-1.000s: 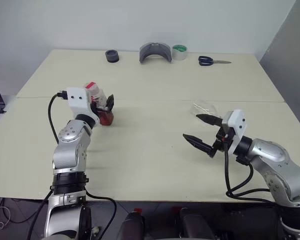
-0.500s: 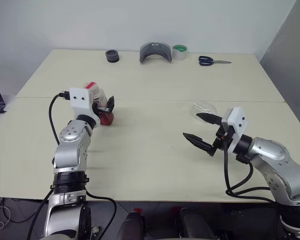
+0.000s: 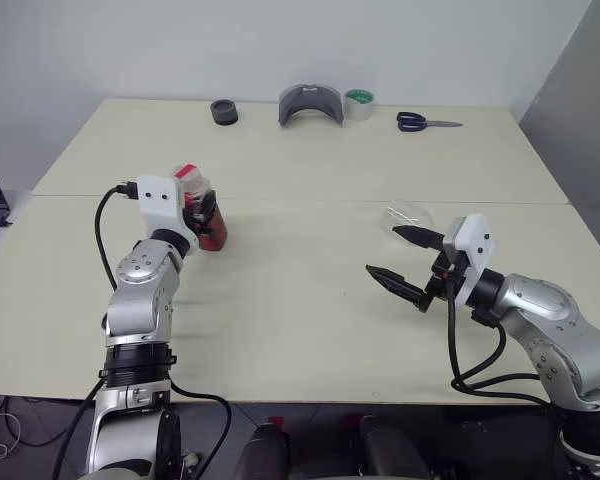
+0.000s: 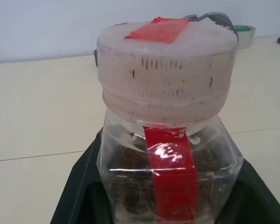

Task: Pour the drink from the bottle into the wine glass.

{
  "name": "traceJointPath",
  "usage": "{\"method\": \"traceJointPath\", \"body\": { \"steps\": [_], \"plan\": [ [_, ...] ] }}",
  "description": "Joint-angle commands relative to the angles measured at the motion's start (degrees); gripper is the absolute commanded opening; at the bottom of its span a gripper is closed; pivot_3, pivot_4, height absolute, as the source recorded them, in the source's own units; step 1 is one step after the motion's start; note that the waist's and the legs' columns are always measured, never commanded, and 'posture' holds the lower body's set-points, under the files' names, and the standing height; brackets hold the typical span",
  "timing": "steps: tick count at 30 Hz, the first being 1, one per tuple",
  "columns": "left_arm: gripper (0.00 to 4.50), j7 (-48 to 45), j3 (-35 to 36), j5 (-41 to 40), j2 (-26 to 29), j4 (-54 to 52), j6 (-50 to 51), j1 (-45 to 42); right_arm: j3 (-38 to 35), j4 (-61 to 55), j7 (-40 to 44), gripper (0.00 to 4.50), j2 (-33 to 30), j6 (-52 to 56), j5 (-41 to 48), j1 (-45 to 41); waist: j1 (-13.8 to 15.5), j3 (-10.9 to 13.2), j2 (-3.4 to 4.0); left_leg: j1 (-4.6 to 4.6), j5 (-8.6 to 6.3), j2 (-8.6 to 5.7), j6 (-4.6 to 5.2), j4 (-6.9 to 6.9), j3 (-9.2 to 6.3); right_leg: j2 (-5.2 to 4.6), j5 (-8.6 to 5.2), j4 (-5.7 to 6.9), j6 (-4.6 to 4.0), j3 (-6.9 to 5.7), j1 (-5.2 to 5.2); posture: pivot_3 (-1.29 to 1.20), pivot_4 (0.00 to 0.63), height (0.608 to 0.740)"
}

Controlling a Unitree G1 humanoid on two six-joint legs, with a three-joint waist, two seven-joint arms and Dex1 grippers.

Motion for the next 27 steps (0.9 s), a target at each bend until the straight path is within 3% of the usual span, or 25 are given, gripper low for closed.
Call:
{"method": "traceJointPath", "body": {
  "steps": [1, 8, 18, 27],
  "plan": [
    [1.88, -0.9, 0.5, -1.4, -0.4, -2.4, -1.3, 0.1, -0.5, -1.3, -0.5, 4.5, 0.2, -0.5, 0.1, -1.3, 0.0, 0.0, 0.0, 0.0, 0.0, 0.0, 0.0, 0.0, 0.0, 0.0, 0.0, 0.0, 0.0, 0.0, 0.0, 0.0, 0.15, 0.74],
    [1.88, -7.1, -1.9, -5.0, -1.3, -5.0, 0.4, -0.1, -2.0, -2.5, -1.7, 4.5, -0.6, -0.3, -0.1, 0.0, 0.1, 0.0, 0.0, -0.05, 0.02, 0.0, -0.04, 0.03, -0.02, -0.09, 0.01, 0.0, 0.01, -0.02, 0.0, 0.0, 0.15, 0.74],
    [1.87, -24.0, -13.7, -7.6, -2.2, -6.5, 0.8, -1.0, -5.8, -8.0, -6.3, 4.5, -1.8, 5.4, 2.6, 2.9, 0.2, 0.0, -0.01, -0.08, 0.04, -0.07, -0.06, 0.03, -0.01, -0.19, 0.01, 0.0, 0.02, -0.03, 0.02, 0.0, 0.15, 0.74],
    [1.87, -38.6, -20.6, -7.1, -3.8, 0.1, -5.1, -6.8, -6.3, -13.7, -14.6, 4.5, 0.6, 16.3, 9.3, -3.4, 0.1, 0.0, 0.0, -0.07, 0.0, -0.24, 0.01, 0.07, -0.03, -0.11, 0.02, 0.01, 0.04, -0.08, 0.02, 0.0, 0.15, 0.74]
  ]
}}
